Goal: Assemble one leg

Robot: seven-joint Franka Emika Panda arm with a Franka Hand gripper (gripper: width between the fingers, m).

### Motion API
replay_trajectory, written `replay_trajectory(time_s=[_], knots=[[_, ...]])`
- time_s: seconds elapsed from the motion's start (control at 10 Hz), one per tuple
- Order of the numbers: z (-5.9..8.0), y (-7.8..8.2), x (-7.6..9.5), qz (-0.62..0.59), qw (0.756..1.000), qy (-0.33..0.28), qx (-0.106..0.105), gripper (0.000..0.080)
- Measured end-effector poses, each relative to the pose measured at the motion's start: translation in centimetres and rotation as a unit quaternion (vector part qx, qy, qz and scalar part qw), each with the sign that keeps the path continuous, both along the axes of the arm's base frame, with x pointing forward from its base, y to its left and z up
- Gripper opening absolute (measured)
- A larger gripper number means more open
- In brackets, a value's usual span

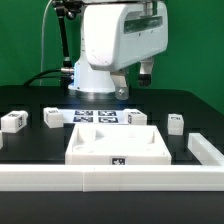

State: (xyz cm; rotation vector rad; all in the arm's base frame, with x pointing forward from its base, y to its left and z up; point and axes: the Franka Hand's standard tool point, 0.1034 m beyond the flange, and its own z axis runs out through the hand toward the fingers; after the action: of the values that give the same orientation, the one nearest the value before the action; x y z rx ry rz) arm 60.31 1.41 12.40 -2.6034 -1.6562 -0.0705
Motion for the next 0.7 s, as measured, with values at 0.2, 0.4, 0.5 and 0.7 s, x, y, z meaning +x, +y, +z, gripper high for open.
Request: replay_trajectory(time_s=[0.2, 0.4, 0.5, 0.7], knots=[[-1.6, -0.4, -1.7, 0.088, 0.996, -0.011, -0.005, 0.0650], [-3.0, 0.6, -2.5, 0.166, 0.985, -0.004, -0.043, 0.0650], [-3.4, 0.7, -3.0, 0.173, 0.984, 0.001, -0.047, 0.0650], [-3.4, 0.5, -3.1, 0.171, 0.984, 0.001, -0.047, 0.0650]])
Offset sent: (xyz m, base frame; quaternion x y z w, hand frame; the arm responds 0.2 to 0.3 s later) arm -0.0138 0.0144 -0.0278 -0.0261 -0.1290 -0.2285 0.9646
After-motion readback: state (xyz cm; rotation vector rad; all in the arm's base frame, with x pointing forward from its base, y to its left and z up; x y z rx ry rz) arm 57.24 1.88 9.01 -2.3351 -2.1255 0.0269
